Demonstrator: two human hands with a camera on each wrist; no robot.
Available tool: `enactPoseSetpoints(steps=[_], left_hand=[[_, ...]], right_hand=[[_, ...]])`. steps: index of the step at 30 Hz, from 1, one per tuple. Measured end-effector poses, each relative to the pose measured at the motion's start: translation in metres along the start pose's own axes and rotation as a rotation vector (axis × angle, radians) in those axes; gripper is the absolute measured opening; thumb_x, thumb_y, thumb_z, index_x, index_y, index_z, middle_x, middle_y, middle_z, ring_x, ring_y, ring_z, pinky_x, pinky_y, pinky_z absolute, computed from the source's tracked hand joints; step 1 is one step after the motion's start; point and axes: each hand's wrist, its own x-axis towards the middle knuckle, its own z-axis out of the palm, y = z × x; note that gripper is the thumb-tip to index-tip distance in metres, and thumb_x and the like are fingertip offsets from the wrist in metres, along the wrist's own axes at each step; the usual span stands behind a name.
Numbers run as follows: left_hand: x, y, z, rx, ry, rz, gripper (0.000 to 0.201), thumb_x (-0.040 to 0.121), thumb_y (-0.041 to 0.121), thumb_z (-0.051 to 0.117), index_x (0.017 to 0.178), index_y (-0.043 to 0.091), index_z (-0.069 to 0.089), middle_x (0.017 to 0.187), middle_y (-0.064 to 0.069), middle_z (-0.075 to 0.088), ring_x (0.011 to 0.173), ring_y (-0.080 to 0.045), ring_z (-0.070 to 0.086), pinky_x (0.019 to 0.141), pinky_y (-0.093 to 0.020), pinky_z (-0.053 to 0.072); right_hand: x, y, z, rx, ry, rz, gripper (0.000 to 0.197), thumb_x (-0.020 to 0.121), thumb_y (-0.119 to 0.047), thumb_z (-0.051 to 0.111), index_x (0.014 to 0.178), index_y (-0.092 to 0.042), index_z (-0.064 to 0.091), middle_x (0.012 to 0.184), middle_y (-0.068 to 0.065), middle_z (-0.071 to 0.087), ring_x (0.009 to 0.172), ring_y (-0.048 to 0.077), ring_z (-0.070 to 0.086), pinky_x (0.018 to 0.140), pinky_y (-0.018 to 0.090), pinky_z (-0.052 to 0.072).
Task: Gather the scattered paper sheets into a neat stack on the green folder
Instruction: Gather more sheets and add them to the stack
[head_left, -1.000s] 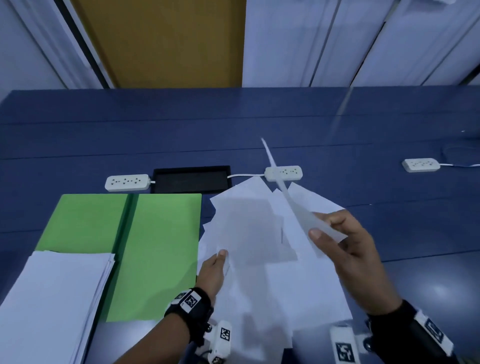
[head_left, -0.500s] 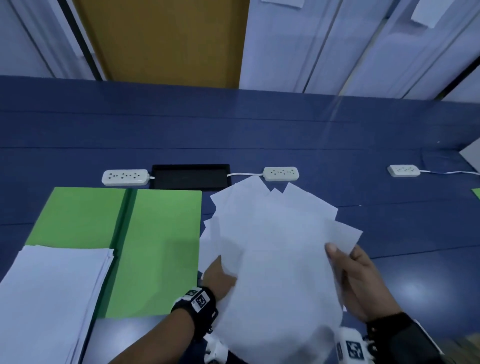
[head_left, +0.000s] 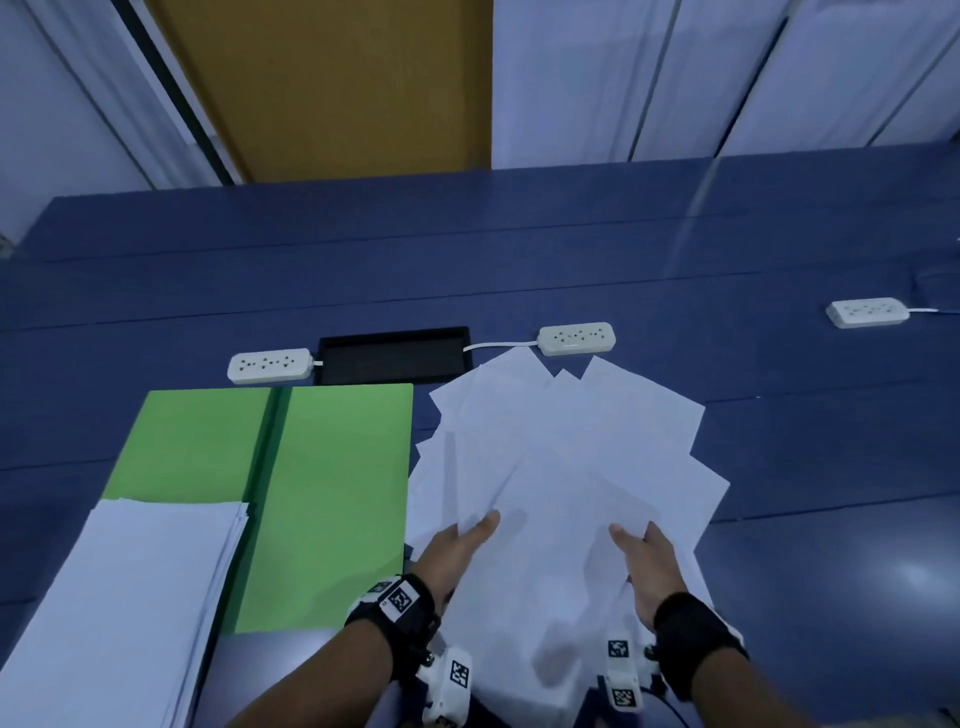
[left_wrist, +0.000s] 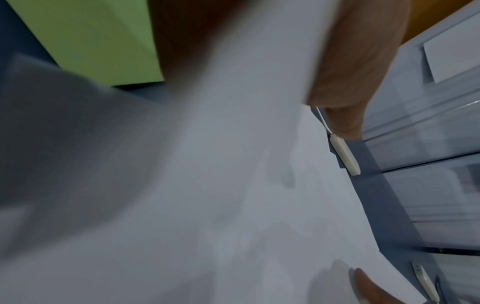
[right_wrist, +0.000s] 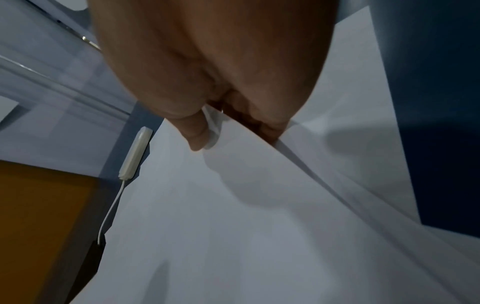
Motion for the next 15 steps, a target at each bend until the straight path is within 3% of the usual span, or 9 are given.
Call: enactPoseSetpoints(steps=[3,5,7,9,10,12,13,15], left_hand=[[-0.001,0.007,0.011,-0.003,0.027,0.02,0.059,0.081,0.062,0.078,0.122,0.024,0.06,0.123,0.005,0.065,0.119,-0.019,0.06,0.106,-0.035,0.046],[0.0,0.013,0.018,0.039,0.038,0.063,0.038,0.085,0.042,0.083,0.11,0.018,0.068,0.117,0.002,0.072,0.108,-0.015,0.066,0.088,-0.024,0.05],[0.002,0.017,0.024,0.104,0.036,0.103,0.021,0.088,0.017,0.082,0.106,0.012,0.073,0.105,-0.001,0.078,0.095,-0.013,0.071,0.068,-0.017,0.052],[0.001,0.026,0.029,0.172,0.005,0.153,0.024,0.087,0.004,0.079,0.111,0.008,0.075,0.101,-0.003,0.08,0.101,-0.025,0.075,0.07,-0.02,0.055],[-0.004,0.034,0.033,0.218,-0.028,0.194,0.026,0.088,0.005,0.078,0.113,0.01,0.075,0.103,-0.001,0.08,0.106,-0.026,0.074,0.077,-0.024,0.056],[-0.019,0.054,0.04,0.308,-0.111,0.287,0.027,0.09,0.012,0.078,0.116,0.017,0.075,0.107,0.005,0.08,0.106,-0.017,0.074,0.088,-0.028,0.055],[-0.032,0.068,0.043,0.33,-0.16,0.33,0.026,0.091,0.015,0.078,0.117,0.017,0.074,0.109,0.006,0.079,0.105,-0.013,0.075,0.088,-0.027,0.055],[-0.058,0.094,0.048,0.281,-0.261,0.389,0.026,0.092,0.012,0.077,0.118,0.013,0.073,0.112,-0.001,0.079,0.104,-0.018,0.075,0.087,-0.027,0.057]], right_hand=[[0.004,0.005,-0.004,0.001,-0.066,0.001,0.039,0.104,-0.018,0.066,0.139,-0.006,0.055,0.145,0.005,0.06,0.134,0.028,0.055,0.123,0.051,0.035],[0.006,0.005,-0.007,0.004,-0.118,0.007,0.03,0.102,-0.014,0.068,0.13,-0.005,0.063,0.134,0.011,0.07,0.126,0.031,0.063,0.118,0.053,0.042],[0.004,0.002,-0.01,0.008,-0.148,0.02,0.041,0.097,-0.015,0.074,0.123,0.011,0.057,0.126,0.027,0.069,0.113,0.039,0.069,0.111,0.052,0.047],[0.008,0.002,-0.017,0.024,-0.175,0.024,0.057,0.089,-0.021,0.081,0.117,0.018,0.048,0.129,0.036,0.06,0.109,0.051,0.067,0.107,0.052,0.047],[0.004,-0.003,-0.019,0.043,-0.185,0.019,0.054,0.089,-0.021,0.082,0.111,0.016,0.051,0.125,0.035,0.064,0.11,0.05,0.067,0.105,0.051,0.049],[0.002,-0.012,-0.028,0.095,-0.171,-0.001,0.03,0.09,-0.018,0.081,0.097,0.0,0.058,0.101,0.028,0.07,0.099,0.043,0.071,0.095,0.045,0.052],[0.0,-0.017,-0.033,0.119,-0.162,-0.024,0.027,0.09,-0.019,0.081,0.093,-0.008,0.056,0.091,0.021,0.066,0.092,0.035,0.069,0.093,0.043,0.052],[-0.009,-0.029,-0.042,0.176,-0.189,-0.081,0.027,0.09,-0.024,0.08,0.099,-0.01,0.059,0.094,0.008,0.067,0.096,0.024,0.068,0.101,0.044,0.051]])
